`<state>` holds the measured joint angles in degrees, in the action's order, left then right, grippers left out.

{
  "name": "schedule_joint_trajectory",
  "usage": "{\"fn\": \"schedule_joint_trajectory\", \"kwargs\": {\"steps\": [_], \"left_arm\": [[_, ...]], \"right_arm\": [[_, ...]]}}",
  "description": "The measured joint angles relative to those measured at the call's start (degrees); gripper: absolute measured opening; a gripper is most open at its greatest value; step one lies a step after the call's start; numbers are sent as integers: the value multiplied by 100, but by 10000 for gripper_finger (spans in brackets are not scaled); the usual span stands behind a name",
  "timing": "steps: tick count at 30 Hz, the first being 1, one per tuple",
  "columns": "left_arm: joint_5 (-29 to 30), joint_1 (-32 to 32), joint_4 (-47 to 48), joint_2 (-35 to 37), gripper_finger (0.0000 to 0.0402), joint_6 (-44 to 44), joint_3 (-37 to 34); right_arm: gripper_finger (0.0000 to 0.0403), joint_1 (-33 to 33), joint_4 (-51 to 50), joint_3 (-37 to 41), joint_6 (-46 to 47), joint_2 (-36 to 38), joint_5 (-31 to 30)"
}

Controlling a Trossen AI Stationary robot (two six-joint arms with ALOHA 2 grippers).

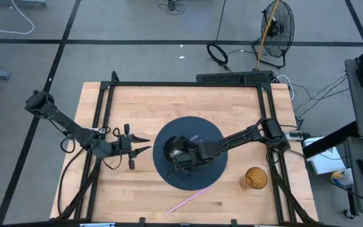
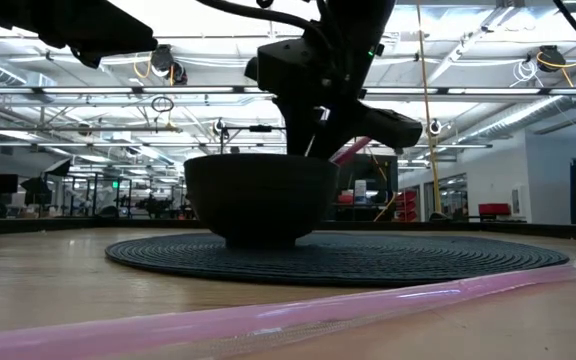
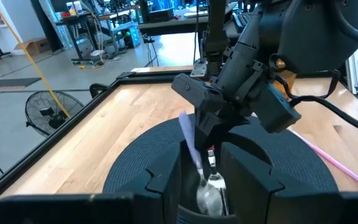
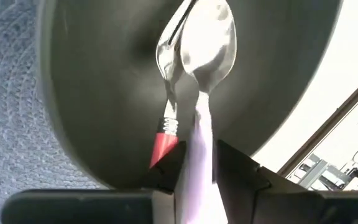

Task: Pick & Place Utensil
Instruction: Put the blue spoon into the black bowl, then put the brown cup on the blue mat to the right of the black bowl

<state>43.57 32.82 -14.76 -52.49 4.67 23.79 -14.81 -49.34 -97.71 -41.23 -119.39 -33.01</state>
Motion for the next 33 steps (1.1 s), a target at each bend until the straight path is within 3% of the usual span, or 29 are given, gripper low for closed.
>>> {"fn": "schedule_joint_trajectory", "kwargs": {"steps": [15, 22, 28, 33], "left_arm": [[2, 0, -1, 0, 122, 11, 0], [2, 0, -15, 0, 122, 13, 0], [34, -11, -40, 0, 122, -54, -2], [61, -11, -150, 0, 122, -142, -2]], "right_arm": [[112, -60, 271, -5, 22, 239, -319], [112, -210, 588, -7, 315, 1022, -307], [110, -382, 567, 32, 1151, 1782, -237], [110, -493, 578, 327, 1952, 2578, 194]]}}
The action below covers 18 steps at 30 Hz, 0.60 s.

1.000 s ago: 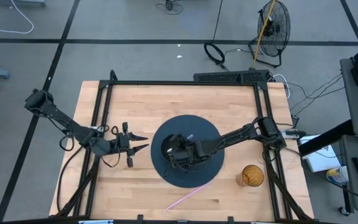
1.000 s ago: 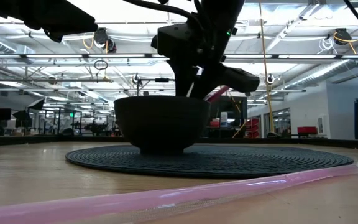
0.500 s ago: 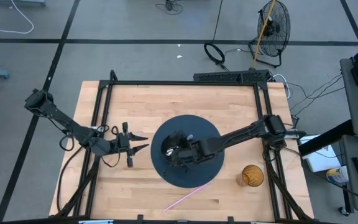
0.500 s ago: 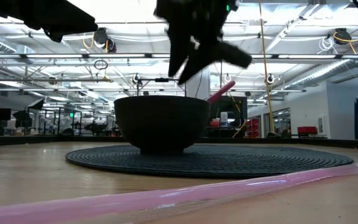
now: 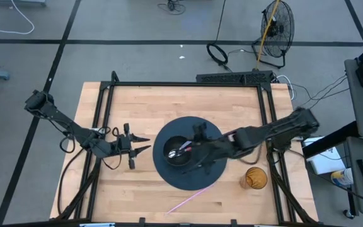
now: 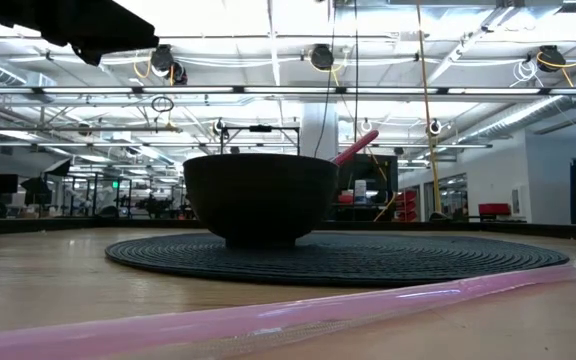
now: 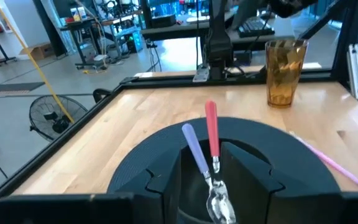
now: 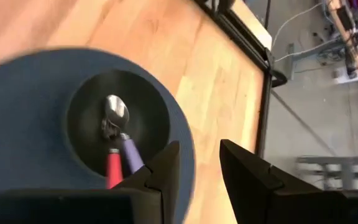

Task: Pick & Place Utensil
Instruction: Put the brown cup on the blue mat to the right of the black bowl

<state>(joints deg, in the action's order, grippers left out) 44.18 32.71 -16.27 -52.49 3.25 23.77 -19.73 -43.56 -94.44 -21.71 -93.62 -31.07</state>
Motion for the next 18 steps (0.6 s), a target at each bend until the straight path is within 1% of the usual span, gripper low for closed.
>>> {"fn": "schedule_joint_trajectory", "kwargs": {"steps": [3, 6, 10, 16, 18], "left_arm": [[-2, 0, -104, 0, 122, -120, 0], [-33, 0, -119, 0, 122, -224, 0], [-84, 0, -141, 0, 122, -322, 0], [-20, -44, -199, 0, 122, -323, 0], [-20, -90, -201, 0, 122, -299, 0]], "right_arm": [[109, -103, 202, 458, 391, 554, -37], [110, -239, 671, 1087, 661, 1179, -35], [107, -435, 1612, 2084, 850, 2089, -35], [105, -706, 3295, 3620, 1001, 3346, -32], [105, -770, 3642, 4053, 1115, 3691, -24]]}}
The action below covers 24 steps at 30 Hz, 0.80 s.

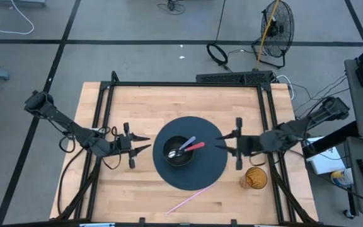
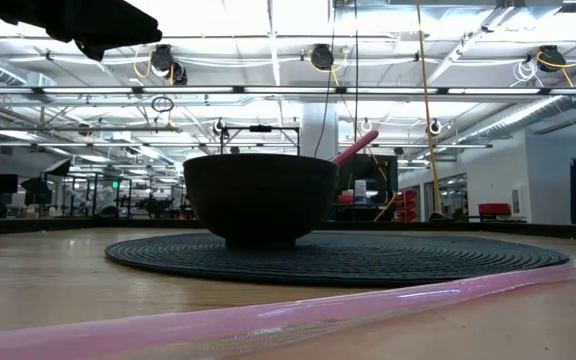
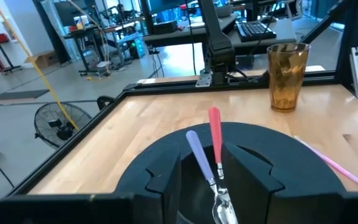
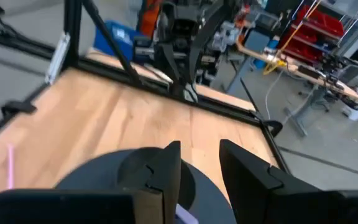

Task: Pick & Place Utensil
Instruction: Put the brown cup on the blue mat to the right of the black bowl

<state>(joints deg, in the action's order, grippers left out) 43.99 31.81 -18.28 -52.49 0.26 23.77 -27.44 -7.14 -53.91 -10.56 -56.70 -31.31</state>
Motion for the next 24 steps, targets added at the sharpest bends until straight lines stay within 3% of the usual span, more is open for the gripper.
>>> {"fn": "schedule_joint_trajectory", "kwargs": {"steps": [9, 13, 19, 24], "left_arm": [[-50, -205, 4, 0, 122, 24, 0], [-52, -234, 16, 0, 122, 24, 0], [-63, -234, 18, 0, 122, 24, 0], [-65, -317, 18, 0, 122, 94, 0]], "right_arm": [[96, -326, 322, 1160, 797, 908, -10], [93, -596, -494, 1189, 1565, 1069, 35], [93, -968, -1226, 1165, 2658, 1141, 708], [96, -1197, -1834, 1034, 3401, 1141, 749]]}}
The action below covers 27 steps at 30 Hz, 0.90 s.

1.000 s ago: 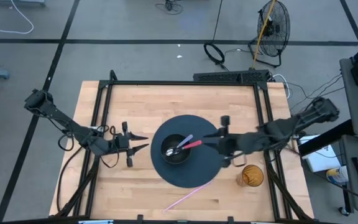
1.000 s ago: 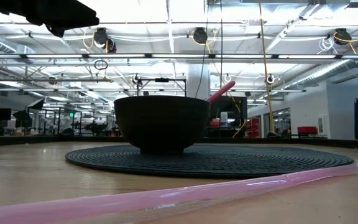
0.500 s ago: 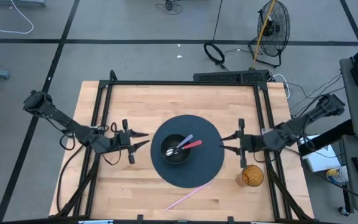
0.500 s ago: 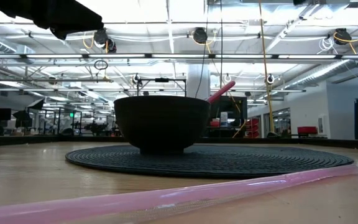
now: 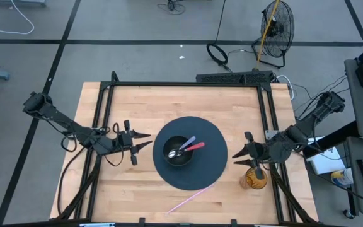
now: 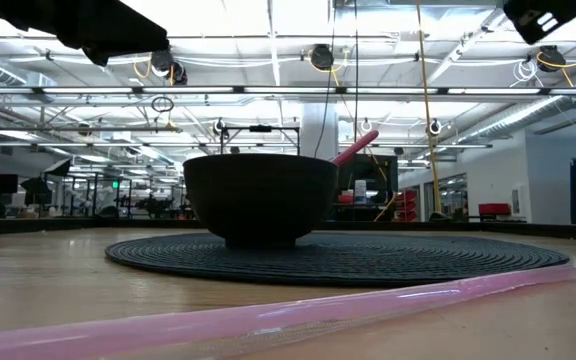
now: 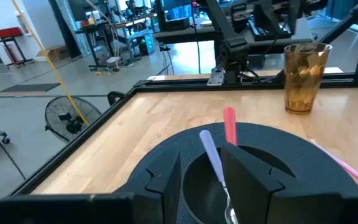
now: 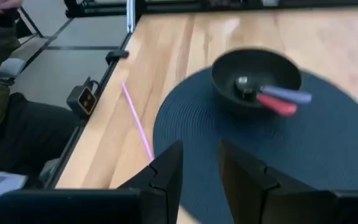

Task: Pick & Place Utensil
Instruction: Put the brown cup on the blue mat to the right of the black bowl

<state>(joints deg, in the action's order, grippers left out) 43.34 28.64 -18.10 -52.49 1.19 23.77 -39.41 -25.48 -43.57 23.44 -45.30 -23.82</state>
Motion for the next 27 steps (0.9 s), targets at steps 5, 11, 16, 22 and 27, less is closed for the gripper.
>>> {"fn": "schedule_joint_trajectory", "kwargs": {"steps": [5, 11, 16, 22, 27], "left_arm": [[-134, -114, 2, 0, 122, 48, 0], [-149, -237, 2, 0, 122, 85, 0], [-154, -317, 2, 0, 122, 99, 0], [-333, -451, -4, 0, 122, 141, 0], [-484, -493, -5, 0, 122, 213, 0]], "right_arm": [[96, -263, -395, -18, 648, -2, 8], [96, -622, -701, -18, 1275, -4, -34], [96, -814, -948, -70, 1549, -7, -28], [96, -884, -1642, -422, 1644, -2, -166], [96, -887, -2501, -576, 1971, -2, -229]]}}
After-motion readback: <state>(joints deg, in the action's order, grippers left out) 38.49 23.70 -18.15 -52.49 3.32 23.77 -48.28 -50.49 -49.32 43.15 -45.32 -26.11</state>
